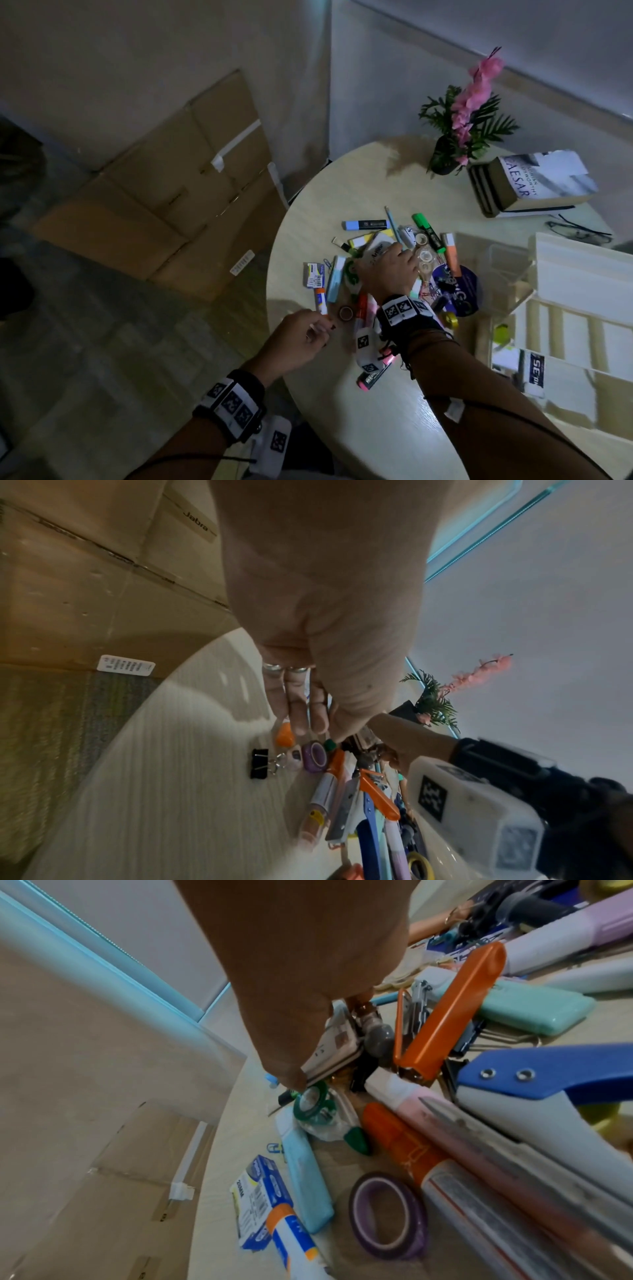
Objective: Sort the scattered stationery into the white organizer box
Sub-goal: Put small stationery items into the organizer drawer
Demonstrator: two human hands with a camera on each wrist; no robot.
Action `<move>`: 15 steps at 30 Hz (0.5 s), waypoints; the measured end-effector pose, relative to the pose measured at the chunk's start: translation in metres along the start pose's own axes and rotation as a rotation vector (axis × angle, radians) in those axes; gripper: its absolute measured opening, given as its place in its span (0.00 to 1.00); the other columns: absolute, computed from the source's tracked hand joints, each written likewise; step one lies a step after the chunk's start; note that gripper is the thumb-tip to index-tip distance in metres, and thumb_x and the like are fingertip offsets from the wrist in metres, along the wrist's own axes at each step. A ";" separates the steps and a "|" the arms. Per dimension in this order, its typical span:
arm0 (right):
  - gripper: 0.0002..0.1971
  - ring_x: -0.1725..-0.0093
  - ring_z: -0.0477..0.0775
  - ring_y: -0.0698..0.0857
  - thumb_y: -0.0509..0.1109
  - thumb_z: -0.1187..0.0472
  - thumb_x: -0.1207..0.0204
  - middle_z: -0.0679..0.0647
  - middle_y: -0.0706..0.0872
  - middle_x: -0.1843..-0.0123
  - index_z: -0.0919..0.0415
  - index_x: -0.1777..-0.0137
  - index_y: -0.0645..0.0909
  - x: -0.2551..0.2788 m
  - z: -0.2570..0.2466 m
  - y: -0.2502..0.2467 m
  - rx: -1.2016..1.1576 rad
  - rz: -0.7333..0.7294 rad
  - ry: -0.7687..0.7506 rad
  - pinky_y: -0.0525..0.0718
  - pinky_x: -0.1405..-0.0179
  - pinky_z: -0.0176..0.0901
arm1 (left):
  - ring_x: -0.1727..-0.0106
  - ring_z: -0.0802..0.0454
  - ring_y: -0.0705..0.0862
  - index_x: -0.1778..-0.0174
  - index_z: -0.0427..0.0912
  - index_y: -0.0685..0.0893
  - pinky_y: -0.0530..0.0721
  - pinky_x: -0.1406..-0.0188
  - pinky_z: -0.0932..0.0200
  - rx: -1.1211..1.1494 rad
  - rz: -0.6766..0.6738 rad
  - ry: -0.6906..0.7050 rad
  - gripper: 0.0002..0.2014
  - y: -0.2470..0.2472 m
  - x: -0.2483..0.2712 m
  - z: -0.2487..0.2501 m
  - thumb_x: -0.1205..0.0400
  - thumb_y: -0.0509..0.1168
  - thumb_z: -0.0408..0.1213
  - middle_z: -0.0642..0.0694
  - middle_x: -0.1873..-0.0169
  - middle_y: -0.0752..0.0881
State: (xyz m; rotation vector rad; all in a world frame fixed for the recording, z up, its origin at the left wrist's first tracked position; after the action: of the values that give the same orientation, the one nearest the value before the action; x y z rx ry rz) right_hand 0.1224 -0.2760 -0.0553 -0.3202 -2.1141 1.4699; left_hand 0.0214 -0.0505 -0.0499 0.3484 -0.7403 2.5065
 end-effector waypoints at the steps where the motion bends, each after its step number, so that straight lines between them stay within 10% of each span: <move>1: 0.46 0.24 0.75 0.75 0.72 0.31 0.27 0.71 0.77 0.25 0.69 0.24 0.69 -0.001 0.001 0.000 0.003 -0.005 0.004 0.74 0.24 0.65 | 0.50 0.68 0.86 0.49 0.59 0.88 0.81 0.55 0.74 0.001 -0.002 0.001 0.09 -0.001 -0.001 -0.002 0.16 0.73 0.37 0.57 0.51 0.88; 15: 0.57 0.24 0.76 0.77 0.67 0.17 0.33 0.71 0.81 0.26 0.70 0.25 0.70 -0.023 0.013 -0.004 0.050 0.008 -0.001 0.73 0.23 0.67 | 0.51 0.62 0.87 0.39 0.50 0.88 0.91 0.49 0.54 -0.169 0.010 0.053 0.11 -0.017 -0.038 0.004 0.17 0.73 0.39 0.56 0.48 0.87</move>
State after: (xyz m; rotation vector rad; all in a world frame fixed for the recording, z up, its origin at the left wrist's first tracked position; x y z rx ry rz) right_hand 0.1349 -0.2987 -0.0622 -0.3093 -2.0755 1.5244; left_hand 0.0625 -0.0548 -0.0533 0.2188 -0.9266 2.4316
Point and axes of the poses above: each hand's wrist, its own x-axis away from the middle knuckle, its own y-axis out of the palm, z = x × y, the point moved 7 cm from there along -x, towards the middle knuckle
